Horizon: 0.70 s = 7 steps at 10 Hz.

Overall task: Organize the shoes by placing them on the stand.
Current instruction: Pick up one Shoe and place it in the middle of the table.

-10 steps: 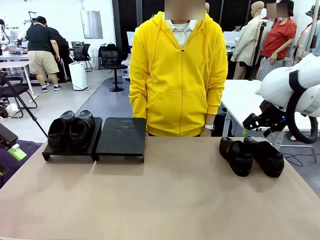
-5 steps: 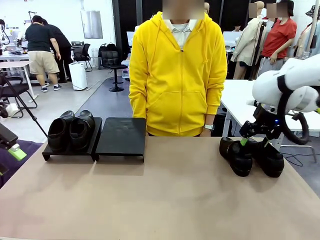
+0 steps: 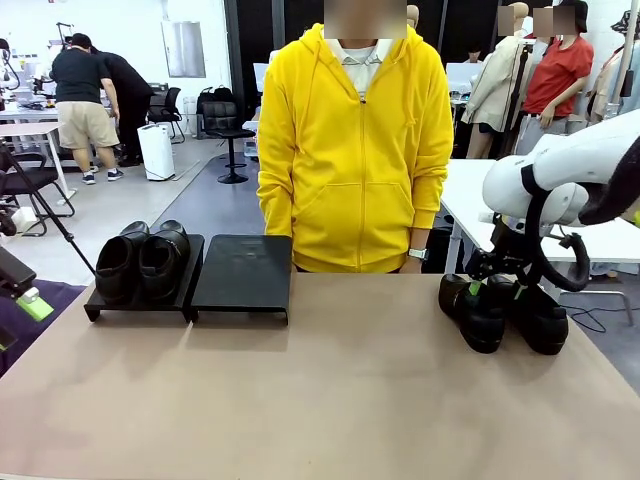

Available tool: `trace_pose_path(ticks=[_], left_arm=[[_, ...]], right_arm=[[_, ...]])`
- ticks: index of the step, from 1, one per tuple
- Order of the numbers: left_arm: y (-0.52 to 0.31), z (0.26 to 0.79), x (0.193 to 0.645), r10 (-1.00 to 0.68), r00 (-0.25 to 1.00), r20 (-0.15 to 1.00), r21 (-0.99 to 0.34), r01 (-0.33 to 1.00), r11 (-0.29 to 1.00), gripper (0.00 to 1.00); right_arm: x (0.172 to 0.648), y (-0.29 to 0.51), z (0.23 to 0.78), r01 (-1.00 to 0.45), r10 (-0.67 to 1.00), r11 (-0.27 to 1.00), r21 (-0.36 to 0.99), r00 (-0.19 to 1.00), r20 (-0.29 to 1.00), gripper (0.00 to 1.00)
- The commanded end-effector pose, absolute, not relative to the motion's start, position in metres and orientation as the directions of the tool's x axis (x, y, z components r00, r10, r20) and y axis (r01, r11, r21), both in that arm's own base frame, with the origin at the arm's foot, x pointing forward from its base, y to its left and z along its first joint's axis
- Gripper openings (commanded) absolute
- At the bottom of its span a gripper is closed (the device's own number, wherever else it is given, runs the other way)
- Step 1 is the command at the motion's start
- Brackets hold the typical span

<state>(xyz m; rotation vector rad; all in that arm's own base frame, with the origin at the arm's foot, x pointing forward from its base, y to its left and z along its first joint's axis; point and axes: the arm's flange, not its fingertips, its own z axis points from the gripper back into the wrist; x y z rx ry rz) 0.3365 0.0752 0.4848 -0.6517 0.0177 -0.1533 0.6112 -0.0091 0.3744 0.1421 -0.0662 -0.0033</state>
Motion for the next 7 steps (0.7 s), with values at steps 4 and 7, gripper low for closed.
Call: trace_pose_path(ticks=[4,7], left_arm=[[0.0752,0.4864,0.3368,-0.139,0.99,0.023,-0.609,0.124,0.784,1.0],[0.0752,0.4864,0.3368,-0.139,0.99,0.023,-0.609,0.124,0.784,1.0]], right_arm=[[0.6171,-0.0114,0.362,0.029,-0.03,0.992,0.123,1.0,0.006,1.0],[0.6168,-0.0085,0.3618,-0.019,0.016,0.994,0.11,1.0,0.023,0.18]])
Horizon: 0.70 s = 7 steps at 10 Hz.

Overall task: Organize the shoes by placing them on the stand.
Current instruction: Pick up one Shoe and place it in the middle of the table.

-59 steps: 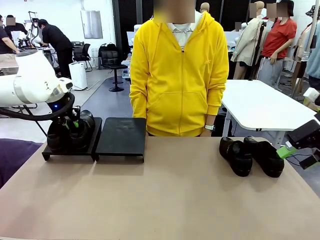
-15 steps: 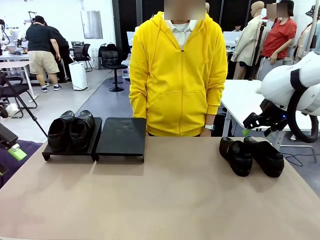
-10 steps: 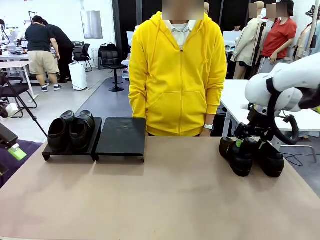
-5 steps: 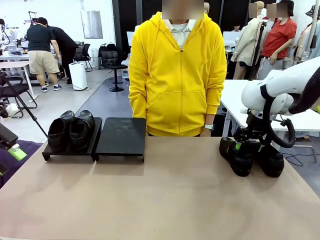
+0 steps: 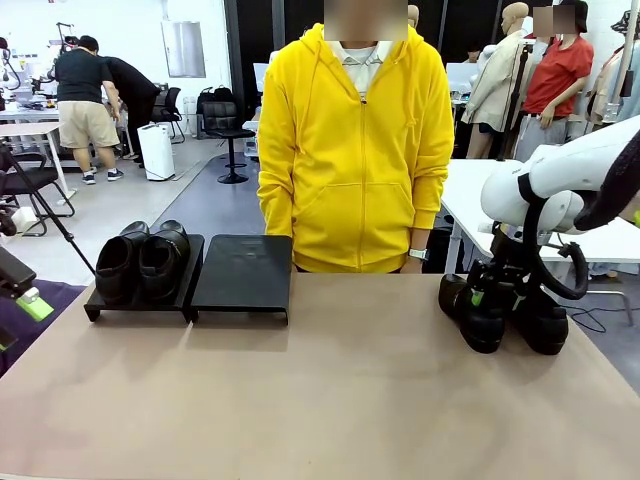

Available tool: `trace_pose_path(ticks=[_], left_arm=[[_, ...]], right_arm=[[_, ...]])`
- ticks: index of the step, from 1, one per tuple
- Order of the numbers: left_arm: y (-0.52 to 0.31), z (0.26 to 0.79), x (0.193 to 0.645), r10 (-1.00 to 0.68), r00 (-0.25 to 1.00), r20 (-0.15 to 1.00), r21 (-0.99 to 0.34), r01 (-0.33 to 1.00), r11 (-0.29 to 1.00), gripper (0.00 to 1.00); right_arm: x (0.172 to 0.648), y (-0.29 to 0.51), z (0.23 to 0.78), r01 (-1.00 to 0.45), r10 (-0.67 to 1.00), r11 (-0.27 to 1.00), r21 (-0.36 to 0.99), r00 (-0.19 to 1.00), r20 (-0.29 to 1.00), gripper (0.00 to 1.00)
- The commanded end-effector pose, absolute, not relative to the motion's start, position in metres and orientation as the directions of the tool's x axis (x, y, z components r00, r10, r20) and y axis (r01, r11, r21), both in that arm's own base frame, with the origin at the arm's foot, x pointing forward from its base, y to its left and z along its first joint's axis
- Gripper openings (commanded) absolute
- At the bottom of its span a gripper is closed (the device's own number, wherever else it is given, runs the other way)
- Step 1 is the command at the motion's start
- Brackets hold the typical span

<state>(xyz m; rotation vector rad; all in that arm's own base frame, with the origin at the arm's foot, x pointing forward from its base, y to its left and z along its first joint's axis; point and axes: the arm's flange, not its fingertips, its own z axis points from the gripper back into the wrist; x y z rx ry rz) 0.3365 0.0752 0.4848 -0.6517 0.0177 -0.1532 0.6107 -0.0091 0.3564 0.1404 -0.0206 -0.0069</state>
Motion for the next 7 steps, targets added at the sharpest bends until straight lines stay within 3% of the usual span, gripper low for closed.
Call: trace_pose_path(ticks=[1,7], left_arm=[[0.0752,0.4864,0.3368,-0.139,0.99,0.023,-0.609,0.124,0.784,1.0],[0.0752,0.4864,0.3368,-0.139,0.99,0.023,-0.609,0.124,0.784,1.0]], right_arm=[[0.6172,-0.0084,0.362,-0.019,0.017,0.995,0.093,1.0,0.018,0.0],[0.6192,-0.0044,0.3625,-0.025,0.026,0.996,0.091,1.0,-0.006,0.0]])
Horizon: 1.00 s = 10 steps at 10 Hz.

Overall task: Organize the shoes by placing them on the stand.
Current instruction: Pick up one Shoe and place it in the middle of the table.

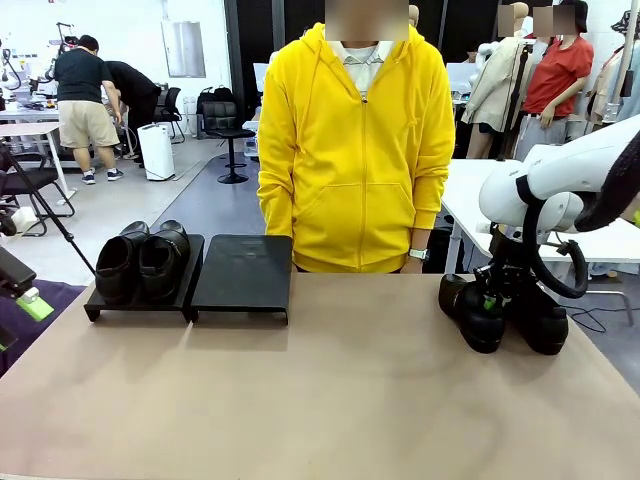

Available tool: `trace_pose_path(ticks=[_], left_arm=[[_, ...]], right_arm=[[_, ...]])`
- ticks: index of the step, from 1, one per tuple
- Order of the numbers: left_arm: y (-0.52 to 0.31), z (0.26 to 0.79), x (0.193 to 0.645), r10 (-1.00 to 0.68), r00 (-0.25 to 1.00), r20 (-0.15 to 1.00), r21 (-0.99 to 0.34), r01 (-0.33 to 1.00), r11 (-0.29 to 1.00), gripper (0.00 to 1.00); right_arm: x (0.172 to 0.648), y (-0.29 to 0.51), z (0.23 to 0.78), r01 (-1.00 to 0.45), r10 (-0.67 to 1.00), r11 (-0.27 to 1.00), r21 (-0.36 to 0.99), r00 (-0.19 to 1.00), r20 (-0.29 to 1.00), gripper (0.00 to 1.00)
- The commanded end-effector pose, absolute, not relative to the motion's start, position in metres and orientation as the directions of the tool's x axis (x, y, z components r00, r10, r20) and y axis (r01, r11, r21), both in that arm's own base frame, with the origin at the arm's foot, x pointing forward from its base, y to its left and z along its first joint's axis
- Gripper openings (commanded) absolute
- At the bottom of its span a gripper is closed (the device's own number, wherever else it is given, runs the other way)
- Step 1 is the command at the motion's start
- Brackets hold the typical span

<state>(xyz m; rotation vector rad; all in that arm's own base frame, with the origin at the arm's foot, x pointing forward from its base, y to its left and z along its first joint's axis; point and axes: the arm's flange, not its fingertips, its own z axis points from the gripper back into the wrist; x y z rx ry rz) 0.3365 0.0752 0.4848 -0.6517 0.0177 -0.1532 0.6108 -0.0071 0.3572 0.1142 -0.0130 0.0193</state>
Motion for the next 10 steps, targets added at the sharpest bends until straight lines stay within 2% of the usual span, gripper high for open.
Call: trace_pose_path(ticks=[1,3,5,6,8,10], left_arm=[[0.075,0.486,0.337,-0.139,0.99,0.023,-0.609,0.124,0.784,1.0],[0.075,0.486,0.337,-0.139,0.99,0.023,-0.609,0.124,0.784,1.0],[0.075,0.486,0.337,-0.139,0.99,0.023,-0.609,0.124,0.784,1.0],[0.075,0.486,0.337,-0.139,0.99,0.023,-0.609,0.124,0.784,1.0],[0.075,0.486,0.337,-0.139,0.99,0.023,-0.609,0.124,0.784,1.0],[0.075,0.486,0.337,-0.139,0.99,0.023,-0.609,0.124,0.784,1.0]], right_arm=[[0.619,-0.004,0.364,-0.028,0.029,0.995,0.092,1.0,-0.006,0.0],[0.613,-0.001,0.371,-0.035,0.034,0.995,0.089,0.999,0.007,0.0],[0.605,-0.001,0.379,-0.035,0.04,0.99,0.14,0.999,-0.035,0.0],[0.589,-0.004,0.394,-0.033,0.036,0.988,0.148,0.999,-0.016,0.0],[0.543,-0.012,0.441,-0.05,0.041,0.95,0.308,0.999,0.034,0.0],[0.475,-0.002,0.467,-0.121,0.087,0.917,0.379,0.991,0.105,0.0]])
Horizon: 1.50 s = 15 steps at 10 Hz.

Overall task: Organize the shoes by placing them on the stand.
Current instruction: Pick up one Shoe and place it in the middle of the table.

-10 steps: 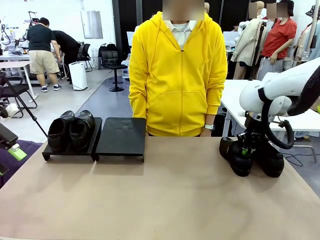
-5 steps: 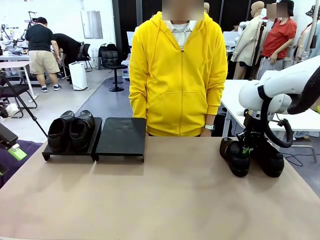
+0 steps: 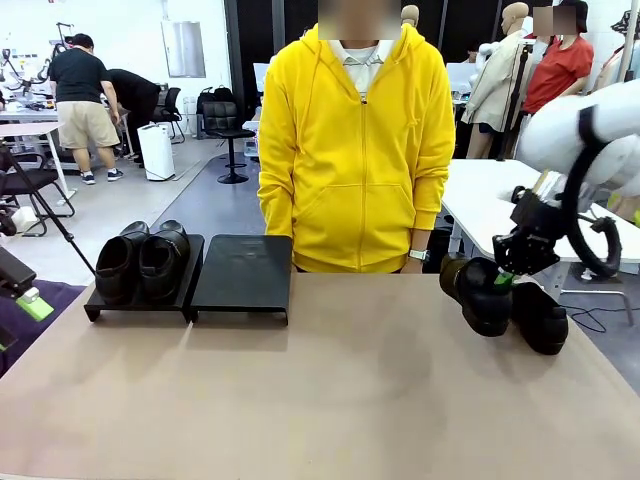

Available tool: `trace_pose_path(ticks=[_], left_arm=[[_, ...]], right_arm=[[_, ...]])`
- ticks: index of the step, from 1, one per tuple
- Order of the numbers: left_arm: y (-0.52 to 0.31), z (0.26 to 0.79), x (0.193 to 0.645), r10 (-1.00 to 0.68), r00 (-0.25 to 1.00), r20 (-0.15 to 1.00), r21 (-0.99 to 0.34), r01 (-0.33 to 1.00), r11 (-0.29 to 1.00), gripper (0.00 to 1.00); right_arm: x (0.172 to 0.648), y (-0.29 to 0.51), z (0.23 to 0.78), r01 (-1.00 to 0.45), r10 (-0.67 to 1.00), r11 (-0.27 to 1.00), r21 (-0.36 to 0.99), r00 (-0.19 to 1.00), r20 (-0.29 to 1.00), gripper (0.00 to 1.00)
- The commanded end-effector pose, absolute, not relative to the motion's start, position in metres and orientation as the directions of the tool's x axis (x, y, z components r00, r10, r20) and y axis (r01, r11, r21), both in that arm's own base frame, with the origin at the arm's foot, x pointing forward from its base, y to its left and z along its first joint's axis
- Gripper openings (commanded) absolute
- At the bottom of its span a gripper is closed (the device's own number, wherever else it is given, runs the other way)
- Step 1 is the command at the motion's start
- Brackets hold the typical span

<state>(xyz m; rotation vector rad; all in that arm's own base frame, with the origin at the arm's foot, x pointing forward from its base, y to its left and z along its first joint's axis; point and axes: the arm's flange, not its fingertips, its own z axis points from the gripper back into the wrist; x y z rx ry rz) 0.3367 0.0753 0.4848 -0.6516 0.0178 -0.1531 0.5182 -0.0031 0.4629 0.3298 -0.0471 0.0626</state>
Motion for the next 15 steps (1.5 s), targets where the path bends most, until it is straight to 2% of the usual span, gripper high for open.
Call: trace_pose_path(ticks=[1,3,4,5,6,9,10,11,12,14,15], left_arm=[[0.075,0.486,0.337,-0.139,0.99,0.023,-0.609,0.124,0.784,1.0],[0.075,0.486,0.337,-0.139,0.99,0.023,-0.609,0.124,0.784,1.0],[0.075,0.486,0.337,-0.139,0.99,0.023,-0.609,0.124,0.784,1.0],[0.075,0.486,0.337,-0.139,0.99,0.023,-0.609,0.124,0.784,1.0],[0.075,0.486,0.337,-0.139,0.99,0.023,-0.609,0.124,0.784,1.0],[0.075,0.486,0.337,-0.139,0.99,0.023,-0.609,0.124,0.784,1.0],[0.075,0.486,0.337,-0.139,0.99,0.023,-0.609,0.124,0.784,1.0],[0.075,0.486,0.337,-0.139,0.99,0.023,-0.609,0.124,0.784,1.0],[0.075,0.486,0.337,-0.139,0.99,0.023,-0.609,0.124,0.784,1.0],[0.075,0.486,0.337,-0.139,0.99,0.023,-0.609,0.124,0.784,1.0],[0.075,0.486,0.337,-0.139,0.99,0.023,-0.609,0.124,0.784,1.0]], right_arm=[[0.443,0.003,0.469,-0.11,0.048,0.903,0.416,0.986,0.157,0.0],[0.402,0.007,0.462,-0.103,-0.03,0.89,0.444,0.959,0.281,0.0],[0.414,0.001,0.461,-0.094,-0.025,0.888,0.45,0.968,0.251,0.0],[0.462,-0.016,0.46,-0.036,-0.044,0.904,0.425,0.983,0.178,0.0],[0.401,0.004,0.465,-0.055,-0.035,0.901,0.429,0.979,0.199,0.0],[0.413,-0.004,0.453,-0.032,-0.05,0.903,0.428,0.983,0.179,0.0],[0.422,0.009,0.448,-0.068,-0.051,0.837,0.544,0.978,0.2,0.0],[0.42,0.037,0.441,-0.022,-0.11,0.838,0.546,0.972,0.207,0.0],[0.412,0.076,0.43,-0.047,-0.103,0.828,0.558,0.967,0.235,0.0],[0.397,0.154,0.403,-0.067,-0.071,0.885,0.46,0.959,0.276,0.0],[0.391,0.185,0.394,-0.09,-0.052,0.874,0.478,0.96,0.276,0.0]])
